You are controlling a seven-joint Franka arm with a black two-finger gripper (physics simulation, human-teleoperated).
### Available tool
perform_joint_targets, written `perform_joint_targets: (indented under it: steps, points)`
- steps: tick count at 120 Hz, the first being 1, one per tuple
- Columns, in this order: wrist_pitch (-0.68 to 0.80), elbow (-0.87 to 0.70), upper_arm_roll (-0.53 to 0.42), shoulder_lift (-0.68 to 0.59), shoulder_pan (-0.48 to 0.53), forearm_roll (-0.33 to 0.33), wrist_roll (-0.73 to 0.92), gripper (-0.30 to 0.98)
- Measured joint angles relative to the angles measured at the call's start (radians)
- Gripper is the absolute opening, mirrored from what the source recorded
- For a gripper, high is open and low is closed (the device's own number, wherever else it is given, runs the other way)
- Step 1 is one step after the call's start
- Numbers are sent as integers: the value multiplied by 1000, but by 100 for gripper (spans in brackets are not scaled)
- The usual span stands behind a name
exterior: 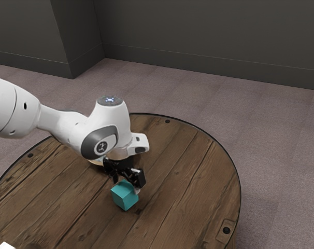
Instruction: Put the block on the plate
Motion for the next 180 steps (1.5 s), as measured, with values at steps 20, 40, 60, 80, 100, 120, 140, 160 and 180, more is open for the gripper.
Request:
perform_joint_targets:
  steps: [20,40,60,80,100,120,140,160,180]
  points:
    - [9,-15,0,9,1,-7,-21,69]
    - [13,-29,0,18,11,-14,-37,68]
    - [14,-30,1,22,12,-14,-47,59]
    - [15,-29,2,23,9,-6,-54,49]
    - [16,-28,2,21,5,2,-61,44]
    - [15,-27,2,16,2,5,-68,42]
    - [-8,-21,1,-15,5,16,-75,39]
    - [-53,-9,-1,-80,17,22,-81,38]
    - [-103,27,4,-109,51,24,-80,38]
